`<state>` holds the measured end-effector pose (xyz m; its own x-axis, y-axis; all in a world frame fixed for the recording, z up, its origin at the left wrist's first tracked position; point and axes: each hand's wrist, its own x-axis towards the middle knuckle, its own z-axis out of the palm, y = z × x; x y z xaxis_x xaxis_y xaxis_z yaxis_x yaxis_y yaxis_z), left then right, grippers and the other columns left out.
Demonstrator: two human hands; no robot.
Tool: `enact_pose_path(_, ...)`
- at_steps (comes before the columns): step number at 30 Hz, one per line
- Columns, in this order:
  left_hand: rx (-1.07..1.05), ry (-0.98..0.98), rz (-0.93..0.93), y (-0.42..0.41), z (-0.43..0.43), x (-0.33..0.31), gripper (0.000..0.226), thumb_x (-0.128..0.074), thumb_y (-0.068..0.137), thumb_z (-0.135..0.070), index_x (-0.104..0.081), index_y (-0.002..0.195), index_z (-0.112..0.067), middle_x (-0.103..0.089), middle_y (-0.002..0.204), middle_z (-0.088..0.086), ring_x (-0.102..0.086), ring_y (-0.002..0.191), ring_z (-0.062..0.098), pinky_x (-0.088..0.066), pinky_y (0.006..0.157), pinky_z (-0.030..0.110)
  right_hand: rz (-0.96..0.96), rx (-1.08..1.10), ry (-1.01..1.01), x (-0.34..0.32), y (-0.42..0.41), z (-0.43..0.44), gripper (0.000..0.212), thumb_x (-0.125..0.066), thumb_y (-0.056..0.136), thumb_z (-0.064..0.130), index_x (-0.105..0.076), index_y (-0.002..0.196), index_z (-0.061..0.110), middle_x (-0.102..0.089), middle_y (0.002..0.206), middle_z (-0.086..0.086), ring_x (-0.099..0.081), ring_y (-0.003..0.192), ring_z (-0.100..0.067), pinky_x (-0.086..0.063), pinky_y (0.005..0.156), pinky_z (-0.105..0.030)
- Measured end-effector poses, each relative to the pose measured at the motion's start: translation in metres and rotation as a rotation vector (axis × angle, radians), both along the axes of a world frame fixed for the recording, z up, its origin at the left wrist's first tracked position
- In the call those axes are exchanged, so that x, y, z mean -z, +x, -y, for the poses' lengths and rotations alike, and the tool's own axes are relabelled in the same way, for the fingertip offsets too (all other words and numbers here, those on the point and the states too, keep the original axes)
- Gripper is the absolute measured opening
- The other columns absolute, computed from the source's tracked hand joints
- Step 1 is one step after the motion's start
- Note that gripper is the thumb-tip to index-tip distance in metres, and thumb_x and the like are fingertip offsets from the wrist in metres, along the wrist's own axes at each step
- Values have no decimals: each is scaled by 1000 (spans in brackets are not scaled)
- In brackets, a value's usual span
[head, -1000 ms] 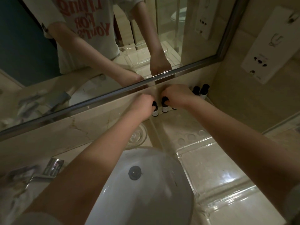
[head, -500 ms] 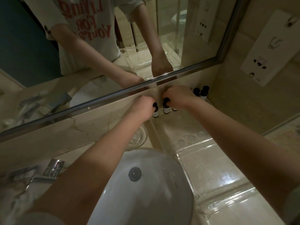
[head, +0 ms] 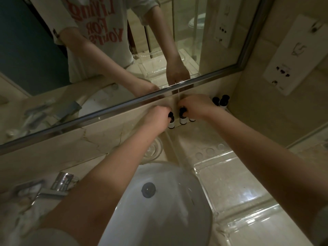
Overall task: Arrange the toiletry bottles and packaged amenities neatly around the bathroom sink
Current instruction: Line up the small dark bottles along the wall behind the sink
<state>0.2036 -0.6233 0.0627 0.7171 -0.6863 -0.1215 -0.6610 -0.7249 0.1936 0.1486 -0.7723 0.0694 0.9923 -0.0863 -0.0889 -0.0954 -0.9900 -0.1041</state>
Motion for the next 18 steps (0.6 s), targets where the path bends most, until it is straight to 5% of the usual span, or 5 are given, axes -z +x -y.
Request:
enact_pose_path(11, 7, -8, 109, -16, -20, -29, 30, -55, 89, -26, -56, 112, -7, -62, 108, 15, -59, 99, 33, -50, 74, 38, 126, 31, -48, -26, -18, -16, 30, -56, 87, 27, -59, 116, 18, -60, 117, -4, -59, 99, -24, -52, 79, -36)
enact_pose_path(18, -49, -83, 113, -56, -81, -62, 44, -54, 89, -32, -52, 126, -9, -60, 118, 14, -58, 107, 31, -52, 85, 42, 313, 67, 86, -54, -69, -61, 36, -57, 87, 32, -60, 120, 19, -63, 115, -4, -62, 99, -26, -52, 74, -35)
